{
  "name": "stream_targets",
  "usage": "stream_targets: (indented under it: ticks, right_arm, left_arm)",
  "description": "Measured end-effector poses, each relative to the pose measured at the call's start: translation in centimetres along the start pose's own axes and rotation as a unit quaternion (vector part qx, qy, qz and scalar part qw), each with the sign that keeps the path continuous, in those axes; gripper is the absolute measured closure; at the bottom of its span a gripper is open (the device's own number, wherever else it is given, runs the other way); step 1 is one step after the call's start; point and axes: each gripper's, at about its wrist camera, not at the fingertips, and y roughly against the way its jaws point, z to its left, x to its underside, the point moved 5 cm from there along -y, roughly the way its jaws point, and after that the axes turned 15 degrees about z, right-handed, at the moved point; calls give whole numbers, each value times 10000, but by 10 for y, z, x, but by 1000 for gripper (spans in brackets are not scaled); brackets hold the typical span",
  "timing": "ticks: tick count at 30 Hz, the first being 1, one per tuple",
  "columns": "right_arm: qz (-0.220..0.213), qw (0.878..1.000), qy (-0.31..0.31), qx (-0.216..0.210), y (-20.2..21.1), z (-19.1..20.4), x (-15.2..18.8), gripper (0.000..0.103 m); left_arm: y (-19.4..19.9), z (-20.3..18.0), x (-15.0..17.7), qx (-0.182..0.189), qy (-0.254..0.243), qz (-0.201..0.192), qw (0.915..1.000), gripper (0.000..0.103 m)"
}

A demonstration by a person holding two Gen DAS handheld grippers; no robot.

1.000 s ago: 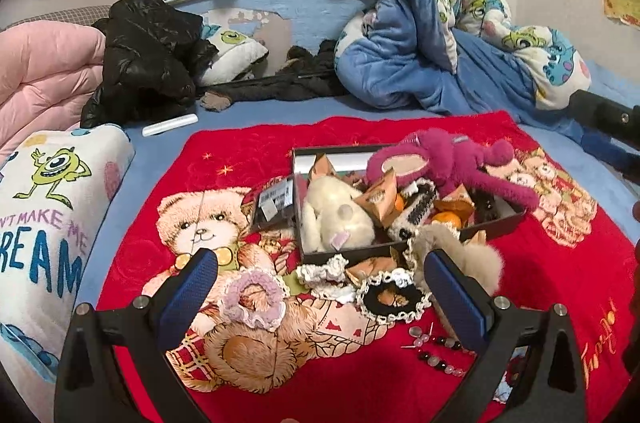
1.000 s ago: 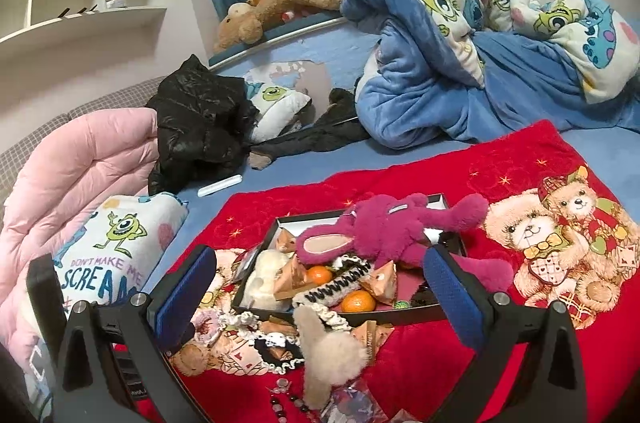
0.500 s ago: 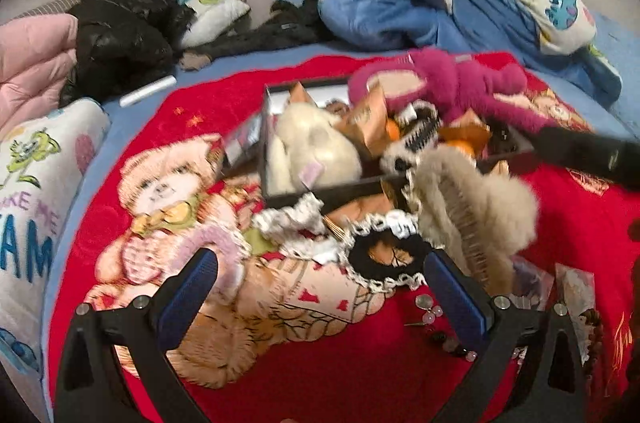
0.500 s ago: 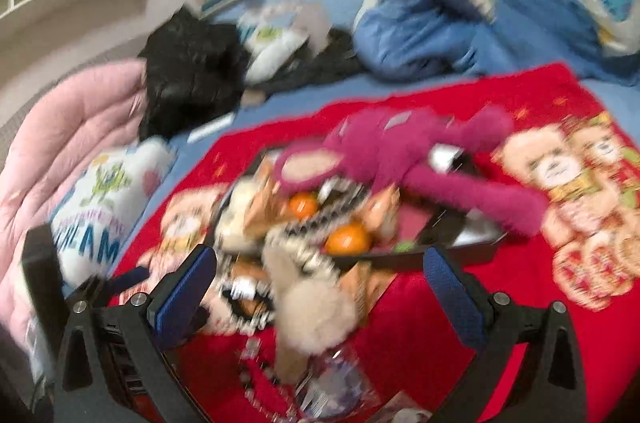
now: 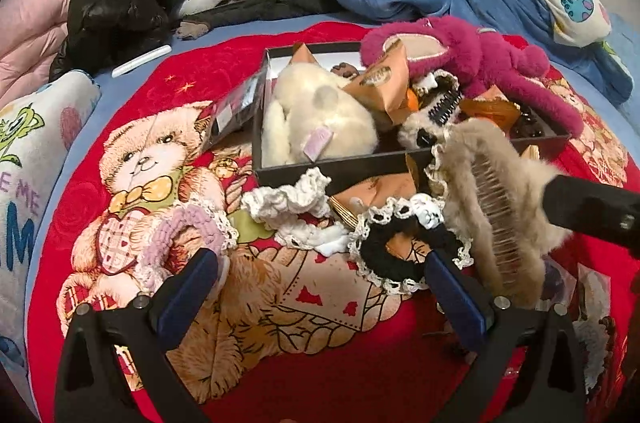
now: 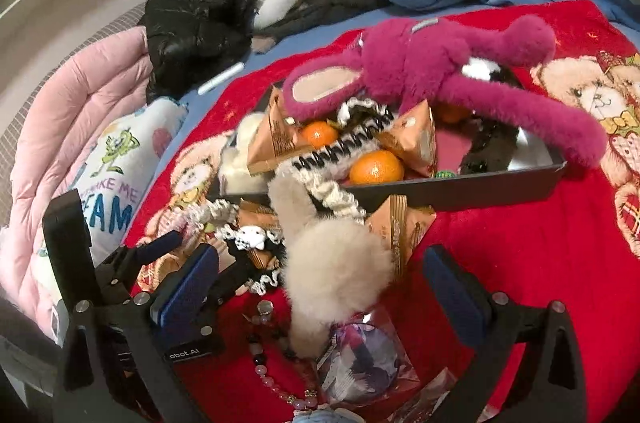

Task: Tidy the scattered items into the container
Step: 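Grasp the beige fluffy pom-pom with the right gripper while the left grasps the black lace scrunchie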

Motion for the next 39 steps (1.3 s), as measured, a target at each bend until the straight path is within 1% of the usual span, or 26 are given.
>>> stream_targets:
  ticks: [3, 7, 10, 13, 16, 18, 20, 24, 30, 33, 36, 38, 39]
  right_arm:
    - [89, 9999, -67, 49, -8, -1, 0, 15]
    - [189, 9998, -31, 63, -16, 1, 1, 18]
    - [234, 9997, -12, 82, -20, 4, 1, 24]
    - [332, 9993, 19, 195, -27, 5, 2, 28]
    - [356, 9993, -50, 88, -30, 4, 3, 33]
    - [336, 9993, -82, 112, -31, 3, 2, 42]
    - [341, 9992, -98, 165, -31, 2, 2, 55]
    - [368, 9991, -53, 209, -31, 1, 3, 55]
    - [369, 9984, 78, 422, -32, 9, 3, 56]
    - [362, 9984, 73, 439, -32, 9, 3, 56]
    - [359, 9985, 60, 419, -31, 10, 2, 56]
    - [360, 9984, 66, 424, -31, 11, 2, 56]
    - [361, 9983, 79, 440, -31, 11, 2, 56]
  left_arm:
    - [-3, -2, 0, 16, -72, -31, 10000, 0]
    - [-5, 0, 0, 41, 24, -3, 10000, 0]
    - [-10, 3, 0, -14, 104, 79, 9999, 0]
    - [-12, 0, 1, 56, 32, 106, 9999, 0]
    - [-16, 0, 2, 85, 34, 176, 9998, 0]
    - [-18, 1, 3, 127, 72, 196, 9997, 0]
    - [-18, 2, 4, 157, 84, 203, 9996, 0]
    - [-22, 1, 6, 175, 71, 234, 9995, 0]
    - [-20, 2, 7, 203, 77, 205, 9996, 0]
    - [-18, 4, 8, 318, 133, 212, 9992, 0]
    - [-14, 6, 9, 337, 207, 193, 9990, 9]
    - [-11, 4, 9, 350, 173, 176, 9991, 22]
    - [-8, 2, 10, 360, 126, 173, 9991, 26]
